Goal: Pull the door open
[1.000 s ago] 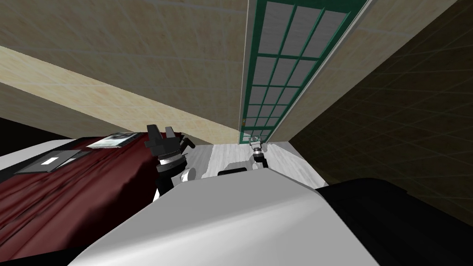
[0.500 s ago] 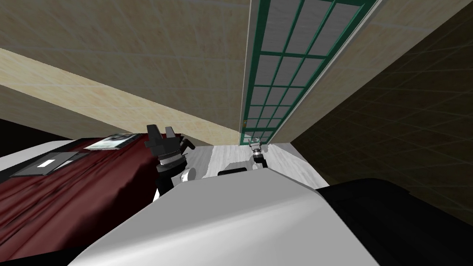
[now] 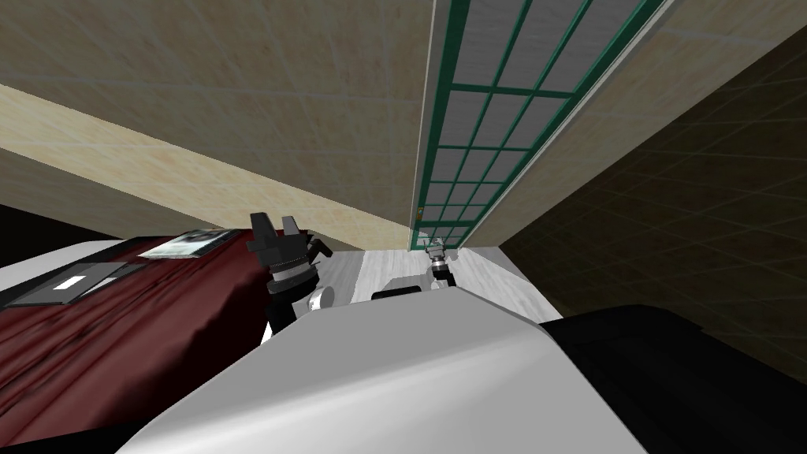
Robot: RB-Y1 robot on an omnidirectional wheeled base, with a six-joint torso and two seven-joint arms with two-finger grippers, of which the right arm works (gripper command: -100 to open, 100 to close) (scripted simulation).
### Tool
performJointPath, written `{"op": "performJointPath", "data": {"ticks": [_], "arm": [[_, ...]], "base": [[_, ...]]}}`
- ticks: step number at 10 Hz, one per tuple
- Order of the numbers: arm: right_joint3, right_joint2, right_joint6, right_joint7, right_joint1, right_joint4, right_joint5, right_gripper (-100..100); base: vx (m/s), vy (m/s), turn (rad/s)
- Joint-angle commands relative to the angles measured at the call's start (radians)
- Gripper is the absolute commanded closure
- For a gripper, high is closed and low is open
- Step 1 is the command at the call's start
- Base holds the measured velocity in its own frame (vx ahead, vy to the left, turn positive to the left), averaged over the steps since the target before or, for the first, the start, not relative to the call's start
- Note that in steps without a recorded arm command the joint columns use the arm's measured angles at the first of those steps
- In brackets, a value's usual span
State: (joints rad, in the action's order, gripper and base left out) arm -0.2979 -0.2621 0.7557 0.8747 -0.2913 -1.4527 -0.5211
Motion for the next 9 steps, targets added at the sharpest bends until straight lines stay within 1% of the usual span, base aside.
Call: {"op": "performJointPath", "data": {"ticks": [1, 8, 9], "arm": [[-0.013, -0.007, 0.018, 0.031, 0.014, 0.043, -0.016, -100], [-0.059, -0.043, 0.059, 0.142, 0.053, 0.165, -0.086, -100], [-0.072, -0.053, 0.070, 0.173, 0.063, 0.198, -0.106, -100]], "base": [[0.094, 0.006, 0.018], [0.099, 0.002, 0.018], [0.117, -0.013, 0.026]]}}
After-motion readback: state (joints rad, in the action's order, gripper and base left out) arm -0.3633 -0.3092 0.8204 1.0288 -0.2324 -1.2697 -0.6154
